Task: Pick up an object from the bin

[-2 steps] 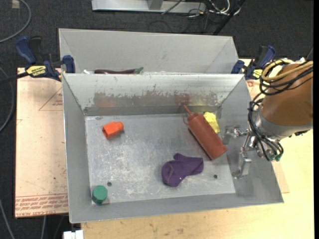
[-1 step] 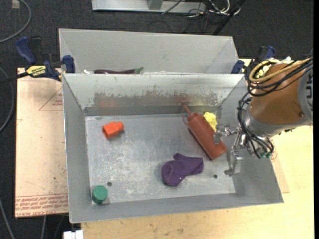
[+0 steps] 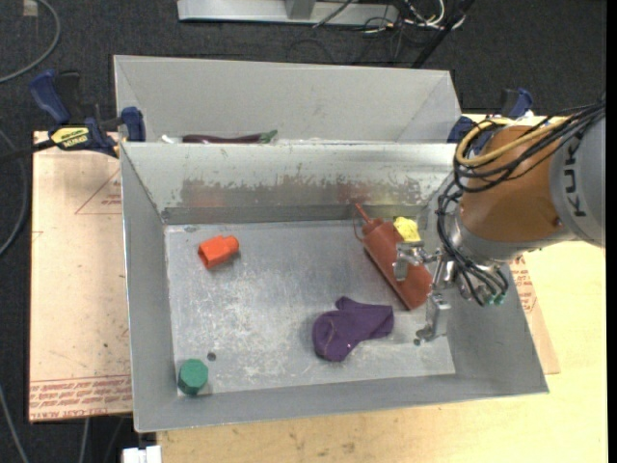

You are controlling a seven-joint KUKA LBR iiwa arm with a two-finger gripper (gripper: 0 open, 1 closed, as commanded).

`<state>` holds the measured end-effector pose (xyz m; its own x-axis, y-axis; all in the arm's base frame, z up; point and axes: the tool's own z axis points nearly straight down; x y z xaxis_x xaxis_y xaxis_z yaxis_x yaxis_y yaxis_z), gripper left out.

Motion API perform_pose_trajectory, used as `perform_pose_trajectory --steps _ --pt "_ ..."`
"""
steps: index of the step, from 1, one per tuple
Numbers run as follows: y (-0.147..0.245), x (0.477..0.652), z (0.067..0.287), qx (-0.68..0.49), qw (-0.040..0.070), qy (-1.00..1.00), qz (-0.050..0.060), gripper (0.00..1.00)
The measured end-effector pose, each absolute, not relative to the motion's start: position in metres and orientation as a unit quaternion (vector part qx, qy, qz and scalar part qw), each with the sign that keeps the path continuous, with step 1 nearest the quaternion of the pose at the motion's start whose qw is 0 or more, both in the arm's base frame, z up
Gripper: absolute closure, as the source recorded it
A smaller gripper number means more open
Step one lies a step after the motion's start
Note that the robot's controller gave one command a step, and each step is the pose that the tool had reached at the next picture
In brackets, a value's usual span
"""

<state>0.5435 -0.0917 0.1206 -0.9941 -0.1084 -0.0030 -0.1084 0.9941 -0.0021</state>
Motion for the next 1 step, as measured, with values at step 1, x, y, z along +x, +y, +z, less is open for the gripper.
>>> perform_pose_trajectory --steps 1 --pt "-0.0783 0.5179 0.1727 -0.081 -0.003 0.997 0.001 0.00"
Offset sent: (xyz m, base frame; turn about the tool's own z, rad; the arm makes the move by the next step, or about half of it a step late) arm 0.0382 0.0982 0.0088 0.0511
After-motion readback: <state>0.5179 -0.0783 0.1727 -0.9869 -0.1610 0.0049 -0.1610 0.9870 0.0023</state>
